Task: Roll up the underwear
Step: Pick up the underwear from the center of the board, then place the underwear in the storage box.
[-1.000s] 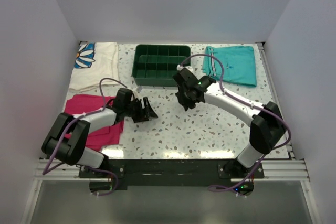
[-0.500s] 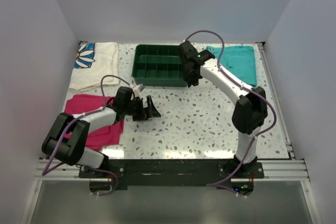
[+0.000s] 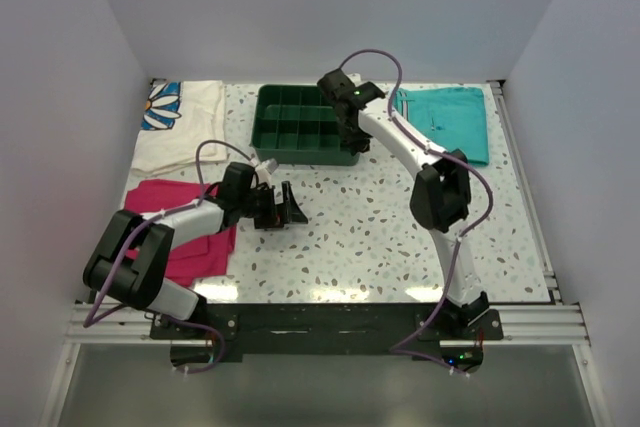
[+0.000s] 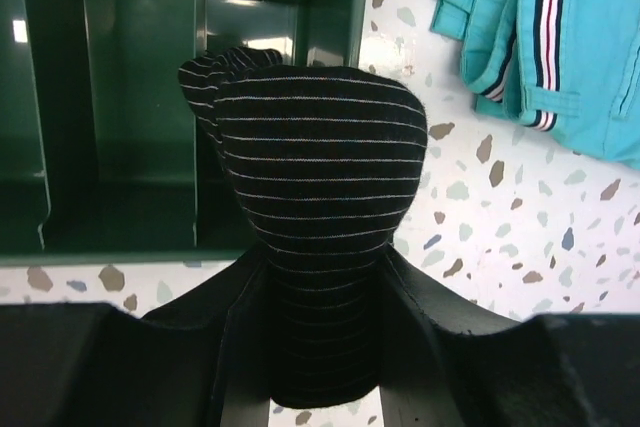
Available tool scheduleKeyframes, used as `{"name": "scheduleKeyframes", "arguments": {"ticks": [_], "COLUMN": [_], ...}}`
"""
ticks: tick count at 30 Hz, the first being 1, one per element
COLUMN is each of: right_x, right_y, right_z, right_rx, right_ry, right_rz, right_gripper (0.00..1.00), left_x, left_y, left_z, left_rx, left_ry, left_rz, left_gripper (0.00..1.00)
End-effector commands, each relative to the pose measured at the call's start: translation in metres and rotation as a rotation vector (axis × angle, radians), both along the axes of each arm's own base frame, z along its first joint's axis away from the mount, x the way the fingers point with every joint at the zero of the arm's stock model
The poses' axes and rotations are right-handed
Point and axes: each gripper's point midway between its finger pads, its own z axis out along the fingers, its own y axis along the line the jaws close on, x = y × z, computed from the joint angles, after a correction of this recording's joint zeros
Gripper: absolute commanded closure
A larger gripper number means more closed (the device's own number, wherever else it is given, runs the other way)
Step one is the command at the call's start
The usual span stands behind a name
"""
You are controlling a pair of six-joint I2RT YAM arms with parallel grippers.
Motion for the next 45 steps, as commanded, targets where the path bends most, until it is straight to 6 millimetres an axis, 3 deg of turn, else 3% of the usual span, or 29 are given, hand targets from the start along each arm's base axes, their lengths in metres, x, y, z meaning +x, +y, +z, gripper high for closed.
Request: {"name": "scheduleKeyframes", "arguments": {"ticks": [1, 13, 17, 22, 30, 33, 45], "right_x": [0.012, 0.036, 0.039, 0.037, 0.035, 0.03, 0.023], "right_y": [-0.007, 0.002, 0.002, 0.001, 0.009, 0.006, -0.008], "right_z": [0.012, -0.004, -0.021, -0.039, -0.052, -0.064, -0.079], "right_rx": [-0.036, -0.058, -0.071, -0.08, -0.033, -0.046, 0.073], "right_ry": [-0.048, -0.058, -0.032, -0.003, 0.016, 0.04, 0.143], "right_rz": [-0.033, -0.033, -0.03, -0.032, 0.012, 0.028, -0.045], "right_gripper": [1.0, 1.0, 1.0, 1.0, 1.0, 1.0, 1.0], "left_x": [0.004, 0.002, 0.002, -0.002, -0.002, -0.002, -0.002], "left_y": [0.0, 0.0, 0.0, 0.002, 0.002, 0.001, 0.002], "left_z": [0.002, -0.001, 0.0, -0.004, -0.008, -0.011, -0.014], "left_rx": [0.013, 0.012, 0.01, 0.024, 0.028, 0.03, 0.038], "left_ry": [-0.016, -0.007, -0.006, 0.023, 0.03, 0.04, 0.045], "left_rz": [-0.025, -0.034, -0.036, -0.037, -0.035, -0.038, -0.04], "left_gripper": [0.0, 0.0, 0.0, 0.0, 0.0, 0.0, 0.0]}}
